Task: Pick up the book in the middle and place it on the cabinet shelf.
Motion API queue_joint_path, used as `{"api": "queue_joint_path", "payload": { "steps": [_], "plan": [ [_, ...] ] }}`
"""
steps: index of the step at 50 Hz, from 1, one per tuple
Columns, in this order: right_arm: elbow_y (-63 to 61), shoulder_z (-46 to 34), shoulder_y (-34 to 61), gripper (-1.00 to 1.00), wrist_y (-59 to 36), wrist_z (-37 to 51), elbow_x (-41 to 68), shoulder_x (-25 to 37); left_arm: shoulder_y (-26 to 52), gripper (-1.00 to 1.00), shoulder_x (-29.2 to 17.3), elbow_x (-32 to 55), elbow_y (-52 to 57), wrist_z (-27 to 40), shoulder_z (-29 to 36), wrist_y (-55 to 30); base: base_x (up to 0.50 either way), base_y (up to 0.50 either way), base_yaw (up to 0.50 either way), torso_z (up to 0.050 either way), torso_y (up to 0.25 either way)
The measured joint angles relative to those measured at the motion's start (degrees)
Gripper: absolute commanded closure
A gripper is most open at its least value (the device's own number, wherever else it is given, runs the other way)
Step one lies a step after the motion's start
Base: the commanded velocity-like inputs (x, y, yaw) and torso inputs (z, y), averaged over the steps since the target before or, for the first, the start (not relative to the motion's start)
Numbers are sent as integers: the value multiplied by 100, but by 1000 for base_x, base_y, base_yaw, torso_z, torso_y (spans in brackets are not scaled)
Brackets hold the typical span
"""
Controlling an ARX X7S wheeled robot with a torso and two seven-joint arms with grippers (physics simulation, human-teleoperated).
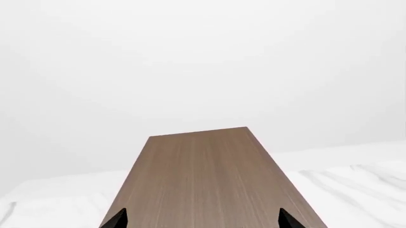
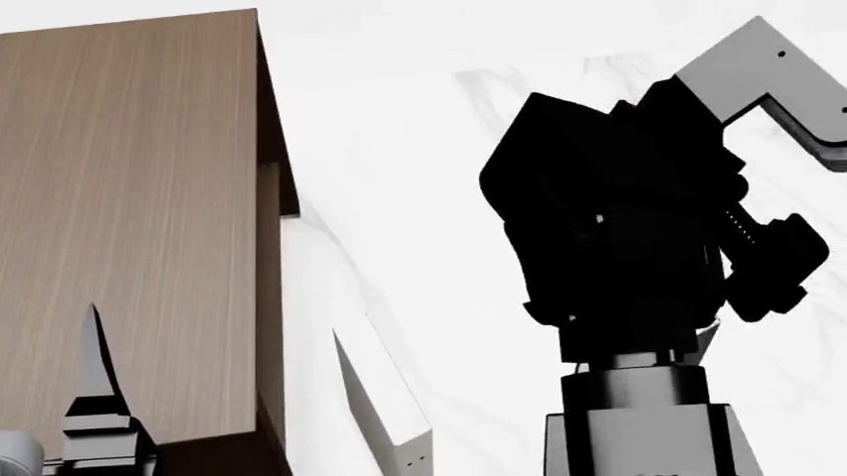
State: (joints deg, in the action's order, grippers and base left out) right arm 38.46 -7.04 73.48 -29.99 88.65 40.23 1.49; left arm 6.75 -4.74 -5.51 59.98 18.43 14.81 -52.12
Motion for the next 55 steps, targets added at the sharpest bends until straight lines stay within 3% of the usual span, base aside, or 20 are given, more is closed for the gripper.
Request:
{"api": "queue_joint_path", "payload": {
  "steps": [19, 55],
  "plan": [
    [287, 210, -242, -100, 191, 135, 470, -44, -8, -100, -50, 96, -11, 78, 12, 48, 0, 0, 0, 0, 0],
    [645, -635, -573, -100, 1183, 17, 1876, 12, -36, -100, -191, 428, -27, 254, -158, 116, 0, 0, 0, 0, 0]
  ]
}}
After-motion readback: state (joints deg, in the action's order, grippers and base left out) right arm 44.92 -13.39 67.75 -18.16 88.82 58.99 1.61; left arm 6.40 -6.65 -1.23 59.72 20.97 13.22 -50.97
